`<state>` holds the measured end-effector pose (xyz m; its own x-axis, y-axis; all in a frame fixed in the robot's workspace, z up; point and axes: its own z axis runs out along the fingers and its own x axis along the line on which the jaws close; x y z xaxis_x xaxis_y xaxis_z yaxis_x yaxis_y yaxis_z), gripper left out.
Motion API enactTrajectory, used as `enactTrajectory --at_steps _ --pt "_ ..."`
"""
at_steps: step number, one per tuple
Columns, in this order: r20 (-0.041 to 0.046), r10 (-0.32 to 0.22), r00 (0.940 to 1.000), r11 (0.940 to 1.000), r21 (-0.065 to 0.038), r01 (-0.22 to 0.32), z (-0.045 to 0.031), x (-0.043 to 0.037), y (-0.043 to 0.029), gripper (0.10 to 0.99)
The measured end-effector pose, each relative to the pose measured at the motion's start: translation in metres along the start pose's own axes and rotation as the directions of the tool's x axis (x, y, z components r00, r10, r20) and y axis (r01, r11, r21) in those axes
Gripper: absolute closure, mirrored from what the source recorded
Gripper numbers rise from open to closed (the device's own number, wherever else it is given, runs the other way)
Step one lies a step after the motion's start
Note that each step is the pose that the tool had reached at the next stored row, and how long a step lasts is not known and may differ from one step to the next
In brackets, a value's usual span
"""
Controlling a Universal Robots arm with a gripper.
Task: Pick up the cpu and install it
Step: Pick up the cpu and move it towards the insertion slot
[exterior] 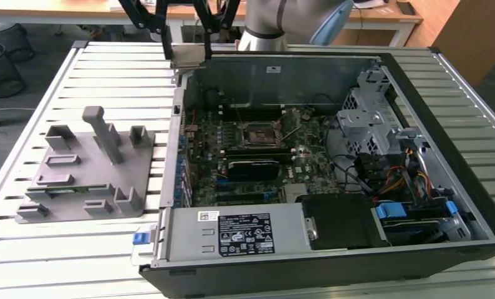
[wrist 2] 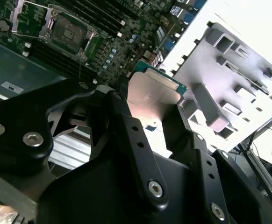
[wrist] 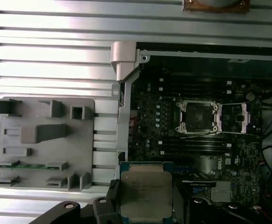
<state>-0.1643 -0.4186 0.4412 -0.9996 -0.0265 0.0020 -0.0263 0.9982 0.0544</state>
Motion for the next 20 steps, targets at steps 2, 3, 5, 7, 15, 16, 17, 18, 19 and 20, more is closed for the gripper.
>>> enactTrajectory --at_steps 2,3,5,7,15,16,17,18,19,20 --pt "0.0015 0.000 1.0000 1.0000 0.000 0.000 0.0006 -0.0022 0.0012 0.549" --pt "0.0022 0.000 1.0000 1.0000 0.000 0.000 0.0008 -0.0033 0.0018 0.549" --pt "0.0035 0.000 1.0000 1.0000 0.000 0.000 0.0013 -0.0052 0.0027 0.549" --pt "0.0054 0.000 1.0000 1.0000 0.000 0.000 0.0018 -0.0067 0.0035 0.549" --pt "0.0111 -0.001 0.9999 1.0000 0.000 0.001 0.0031 -0.0209 0.0099 0.549" --pt "0.0122 -0.001 0.9999 1.0000 0.000 0.001 0.0033 -0.0222 0.0110 0.549" --pt "0.0132 -0.001 0.9999 1.0000 0.000 0.001 0.0034 -0.0235 0.0124 0.549" --pt "0.0144 -0.001 0.9999 1.0000 0.000 0.001 0.0036 -0.0250 0.0141 0.549" --pt "0.0153 -0.001 0.9999 1.0000 0.000 0.001 0.0038 -0.0263 0.0157 0.549" --pt "0.0160 -0.001 0.9999 1.0000 0.000 0.001 0.0041 -0.0276 0.0173 0.549"
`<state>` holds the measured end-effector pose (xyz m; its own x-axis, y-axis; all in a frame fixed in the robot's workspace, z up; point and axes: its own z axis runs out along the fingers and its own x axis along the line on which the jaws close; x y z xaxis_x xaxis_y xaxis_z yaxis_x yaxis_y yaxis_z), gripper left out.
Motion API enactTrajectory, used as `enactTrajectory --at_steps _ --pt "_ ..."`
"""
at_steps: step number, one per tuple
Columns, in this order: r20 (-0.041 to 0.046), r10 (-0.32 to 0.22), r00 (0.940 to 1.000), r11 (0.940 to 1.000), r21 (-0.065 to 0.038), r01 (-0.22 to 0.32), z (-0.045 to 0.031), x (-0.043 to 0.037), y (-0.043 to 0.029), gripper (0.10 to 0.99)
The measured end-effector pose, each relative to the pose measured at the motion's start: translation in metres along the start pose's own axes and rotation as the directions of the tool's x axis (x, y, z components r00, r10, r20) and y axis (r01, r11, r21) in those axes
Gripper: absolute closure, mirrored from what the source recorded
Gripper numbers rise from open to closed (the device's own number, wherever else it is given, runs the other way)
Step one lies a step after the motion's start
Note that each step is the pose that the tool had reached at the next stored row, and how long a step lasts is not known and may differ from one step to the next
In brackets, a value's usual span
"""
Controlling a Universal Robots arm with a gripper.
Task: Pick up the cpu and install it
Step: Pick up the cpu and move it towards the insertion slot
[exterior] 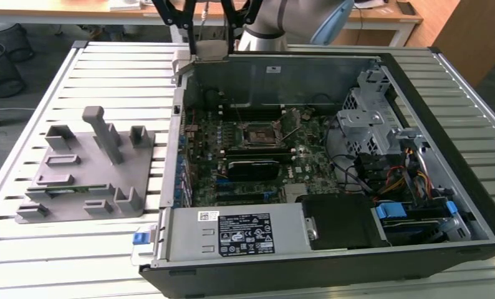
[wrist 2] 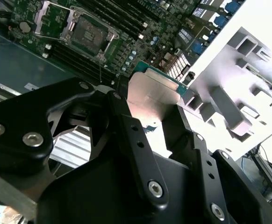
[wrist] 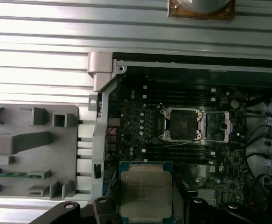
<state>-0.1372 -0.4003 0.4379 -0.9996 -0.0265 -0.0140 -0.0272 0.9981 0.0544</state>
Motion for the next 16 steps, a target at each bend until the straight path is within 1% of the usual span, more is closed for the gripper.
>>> enactTrajectory --at_steps 5,9,16 --pt "0.0022 0.000 1.0000 1.0000 0.000 0.000 0.0027 -0.0065 0.0057 0.549" --pt "0.0026 0.000 1.0000 1.0000 0.000 0.000 0.0052 -0.0106 0.0066 0.549" --pt "0.0025 0.000 1.0000 1.0000 0.000 0.000 0.0097 -0.0292 0.0062 0.549"
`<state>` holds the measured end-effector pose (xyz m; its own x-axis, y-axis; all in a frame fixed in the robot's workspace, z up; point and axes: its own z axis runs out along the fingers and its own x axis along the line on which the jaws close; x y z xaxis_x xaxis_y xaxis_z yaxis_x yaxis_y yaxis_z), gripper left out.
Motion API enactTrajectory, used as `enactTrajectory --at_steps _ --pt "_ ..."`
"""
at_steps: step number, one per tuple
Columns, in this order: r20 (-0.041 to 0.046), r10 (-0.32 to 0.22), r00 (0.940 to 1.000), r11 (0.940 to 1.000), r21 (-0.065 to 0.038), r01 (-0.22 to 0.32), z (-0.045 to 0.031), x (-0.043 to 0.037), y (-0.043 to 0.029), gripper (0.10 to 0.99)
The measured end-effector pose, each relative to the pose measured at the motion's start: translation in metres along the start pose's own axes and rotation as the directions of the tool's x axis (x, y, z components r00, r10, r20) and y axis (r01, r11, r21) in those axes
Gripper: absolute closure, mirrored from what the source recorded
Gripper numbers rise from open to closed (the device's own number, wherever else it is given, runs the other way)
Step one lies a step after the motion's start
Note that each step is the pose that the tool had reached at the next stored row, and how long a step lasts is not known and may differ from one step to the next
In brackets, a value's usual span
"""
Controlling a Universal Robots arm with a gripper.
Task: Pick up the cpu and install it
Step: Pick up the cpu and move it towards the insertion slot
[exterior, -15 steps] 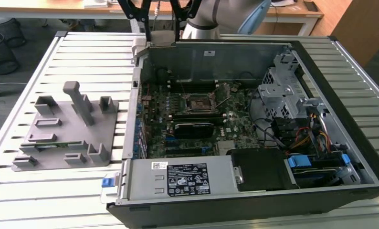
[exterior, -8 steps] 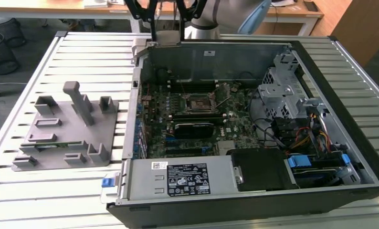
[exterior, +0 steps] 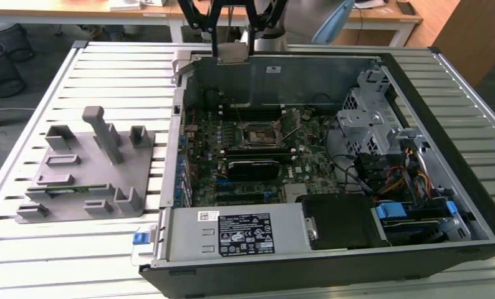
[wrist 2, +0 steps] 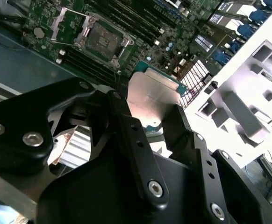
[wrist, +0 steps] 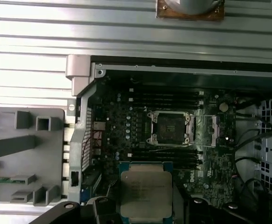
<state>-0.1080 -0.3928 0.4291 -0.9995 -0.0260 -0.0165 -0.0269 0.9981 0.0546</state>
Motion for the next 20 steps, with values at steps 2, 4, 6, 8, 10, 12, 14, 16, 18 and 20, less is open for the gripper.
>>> enactTrajectory --at_steps 2,4,6,8,10,12,14,16,18,20 --pt "-0.0001 0.001 1.0000 1.0000 0.000 -0.001 0.0012 -0.0051 0.0005 0.549" --pt "-0.0014 0.001 1.0000 1.0000 0.000 -0.001 0.0032 -0.0099 0.0030 0.549" --pt "-0.0026 0.002 1.0000 1.0000 0.000 -0.002 0.0057 -0.0144 0.0059 0.549" --pt "-0.0027 0.002 1.0000 1.0000 0.000 -0.002 0.0081 -0.0191 0.0076 0.549" --pt "-0.0027 0.002 1.0000 1.0000 0.000 -0.002 0.0098 -0.0233 0.0089 0.549" --pt "-0.0027 0.003 1.0000 1.0000 0.000 -0.003 0.0112 -0.0281 0.0095 0.549" --pt "-0.0025 0.004 1.0000 1.0000 0.000 -0.004 0.0125 -0.0337 0.0104 0.549" --pt "-0.0026 0.005 1.0000 1.0000 0.000 -0.005 0.0137 -0.0384 0.0112 0.549" --pt "-0.0025 0.006 1.0000 1.0000 0.000 -0.006 0.0147 -0.0431 0.0120 0.549" --pt "-0.0026 0.006 1.0000 1.0000 0.000 -0.006 0.0158 -0.0480 0.0134 0.549"
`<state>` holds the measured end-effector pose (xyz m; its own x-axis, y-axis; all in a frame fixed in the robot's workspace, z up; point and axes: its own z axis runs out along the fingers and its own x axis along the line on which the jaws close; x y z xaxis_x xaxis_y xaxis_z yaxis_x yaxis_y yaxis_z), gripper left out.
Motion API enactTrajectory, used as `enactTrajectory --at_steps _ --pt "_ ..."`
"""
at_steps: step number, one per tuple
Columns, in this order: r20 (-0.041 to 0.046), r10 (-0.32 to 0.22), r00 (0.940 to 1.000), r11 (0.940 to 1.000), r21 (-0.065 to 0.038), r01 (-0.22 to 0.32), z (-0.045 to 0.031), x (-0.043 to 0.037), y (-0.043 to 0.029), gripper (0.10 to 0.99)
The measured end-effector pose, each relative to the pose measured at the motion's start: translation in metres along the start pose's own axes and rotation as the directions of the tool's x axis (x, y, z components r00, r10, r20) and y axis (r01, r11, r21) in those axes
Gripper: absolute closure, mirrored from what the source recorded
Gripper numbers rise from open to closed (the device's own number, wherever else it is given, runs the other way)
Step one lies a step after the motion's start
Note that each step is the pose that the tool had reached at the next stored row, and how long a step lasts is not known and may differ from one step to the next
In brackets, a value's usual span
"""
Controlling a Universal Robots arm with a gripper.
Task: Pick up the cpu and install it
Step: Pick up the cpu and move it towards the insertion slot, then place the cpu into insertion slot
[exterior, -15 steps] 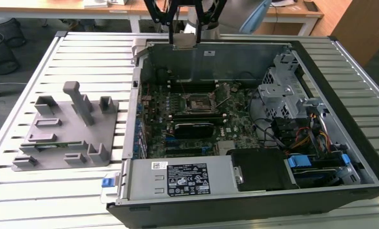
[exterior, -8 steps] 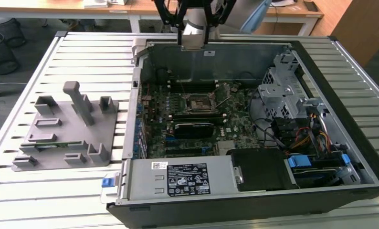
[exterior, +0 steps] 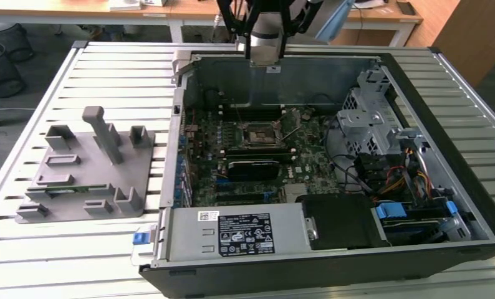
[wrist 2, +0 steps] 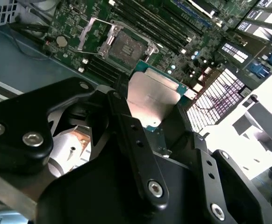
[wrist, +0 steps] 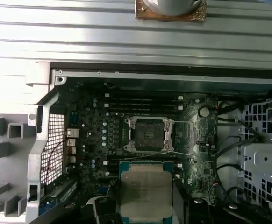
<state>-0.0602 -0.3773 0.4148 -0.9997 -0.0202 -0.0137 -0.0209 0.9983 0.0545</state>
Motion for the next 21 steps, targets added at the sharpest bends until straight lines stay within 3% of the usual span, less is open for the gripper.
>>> enactTrajectory --at_steps 8,17,21 --pt "0.0001 0.001 1.0000 1.0000 0.001 -0.001 0.0037 -0.0181 0.0087 0.549" --pt "0.0004 0.008 1.0000 0.9999 0.010 -0.008 0.0050 -0.0265 0.0101 0.549" --pt "0.0027 0.050 0.9988 0.9986 0.017 -0.050 0.0058 -0.0268 0.0101 0.549"
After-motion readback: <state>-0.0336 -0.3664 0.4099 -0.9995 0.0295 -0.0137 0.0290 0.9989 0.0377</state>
